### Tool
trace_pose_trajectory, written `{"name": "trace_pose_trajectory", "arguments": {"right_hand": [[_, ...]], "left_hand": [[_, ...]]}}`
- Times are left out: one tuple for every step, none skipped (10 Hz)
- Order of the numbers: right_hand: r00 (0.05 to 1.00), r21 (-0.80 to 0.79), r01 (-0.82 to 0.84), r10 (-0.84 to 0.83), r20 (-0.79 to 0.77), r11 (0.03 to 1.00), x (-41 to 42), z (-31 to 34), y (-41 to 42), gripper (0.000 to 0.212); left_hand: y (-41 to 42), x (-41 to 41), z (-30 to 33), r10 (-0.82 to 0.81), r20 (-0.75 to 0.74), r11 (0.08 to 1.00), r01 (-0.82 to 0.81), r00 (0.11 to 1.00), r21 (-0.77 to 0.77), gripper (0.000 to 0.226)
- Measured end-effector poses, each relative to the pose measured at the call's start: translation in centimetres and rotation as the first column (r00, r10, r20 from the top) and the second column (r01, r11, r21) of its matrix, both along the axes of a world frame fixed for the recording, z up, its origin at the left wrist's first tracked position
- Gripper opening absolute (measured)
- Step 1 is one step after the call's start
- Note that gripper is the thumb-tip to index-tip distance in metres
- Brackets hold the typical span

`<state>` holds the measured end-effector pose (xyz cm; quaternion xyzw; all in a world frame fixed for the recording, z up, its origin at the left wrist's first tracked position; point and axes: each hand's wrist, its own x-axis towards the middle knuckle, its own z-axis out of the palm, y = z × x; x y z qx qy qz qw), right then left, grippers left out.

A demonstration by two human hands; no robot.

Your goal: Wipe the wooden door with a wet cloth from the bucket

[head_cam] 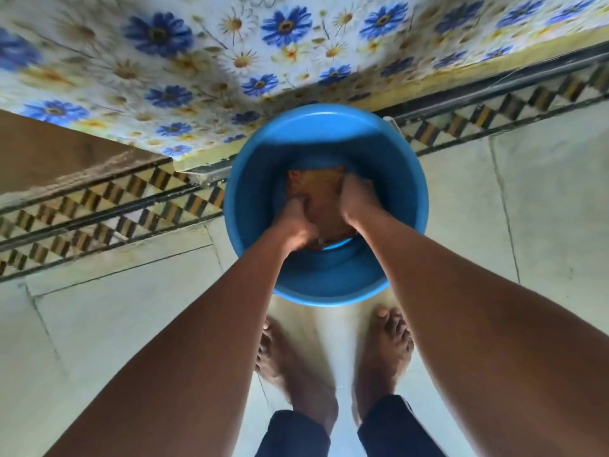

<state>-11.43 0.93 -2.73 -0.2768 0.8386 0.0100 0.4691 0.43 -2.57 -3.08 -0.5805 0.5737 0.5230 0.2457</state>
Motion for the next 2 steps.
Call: {"name": "trace_pose_trajectory", "arguments": {"right_hand": [[0.997, -0.026, 0.051, -0.049, 0.061, 0.998, -0.4, 1.1, -0.4, 0.043], [0.998, -0.067, 0.023, -0.019, 0.067, 0.997, -0.4, 2.8, 0.2, 0.042]], "left_hand": [[0.1, -0.8, 0.9, 0.049, -0.029, 0.993, -0.052, 0.998, -0.102, 0.052], [0.7, -0.8, 3.1, 0.118, -0.058, 0.963, -0.128, 0.991, -0.237, 0.045]]}}
